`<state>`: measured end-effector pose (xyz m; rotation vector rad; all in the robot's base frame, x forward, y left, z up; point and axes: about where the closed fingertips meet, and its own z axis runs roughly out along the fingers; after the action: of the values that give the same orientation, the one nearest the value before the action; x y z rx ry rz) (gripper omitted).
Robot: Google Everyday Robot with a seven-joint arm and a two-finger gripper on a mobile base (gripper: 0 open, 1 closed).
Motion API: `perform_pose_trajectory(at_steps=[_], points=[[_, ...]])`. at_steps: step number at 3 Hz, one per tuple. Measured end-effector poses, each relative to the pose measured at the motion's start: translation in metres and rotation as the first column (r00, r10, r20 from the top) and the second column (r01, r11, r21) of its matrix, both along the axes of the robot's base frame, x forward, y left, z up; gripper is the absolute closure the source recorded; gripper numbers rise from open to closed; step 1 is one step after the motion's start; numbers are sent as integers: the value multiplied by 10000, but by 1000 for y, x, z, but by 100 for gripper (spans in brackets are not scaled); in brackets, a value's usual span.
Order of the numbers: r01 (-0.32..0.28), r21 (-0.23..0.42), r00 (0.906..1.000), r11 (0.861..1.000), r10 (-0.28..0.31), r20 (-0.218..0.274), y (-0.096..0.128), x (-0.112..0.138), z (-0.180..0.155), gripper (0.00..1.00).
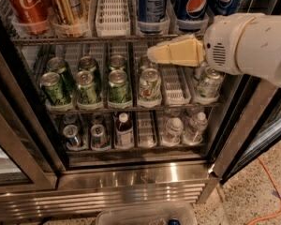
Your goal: Pick pepsi can from top shelf of fridge
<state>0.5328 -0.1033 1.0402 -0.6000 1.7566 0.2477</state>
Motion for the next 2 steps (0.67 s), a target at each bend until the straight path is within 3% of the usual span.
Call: perform_pose_trajectory(at_steps=[2], points=[[957,-174,9941,9953,-946,530,-11,7,-3,0]])
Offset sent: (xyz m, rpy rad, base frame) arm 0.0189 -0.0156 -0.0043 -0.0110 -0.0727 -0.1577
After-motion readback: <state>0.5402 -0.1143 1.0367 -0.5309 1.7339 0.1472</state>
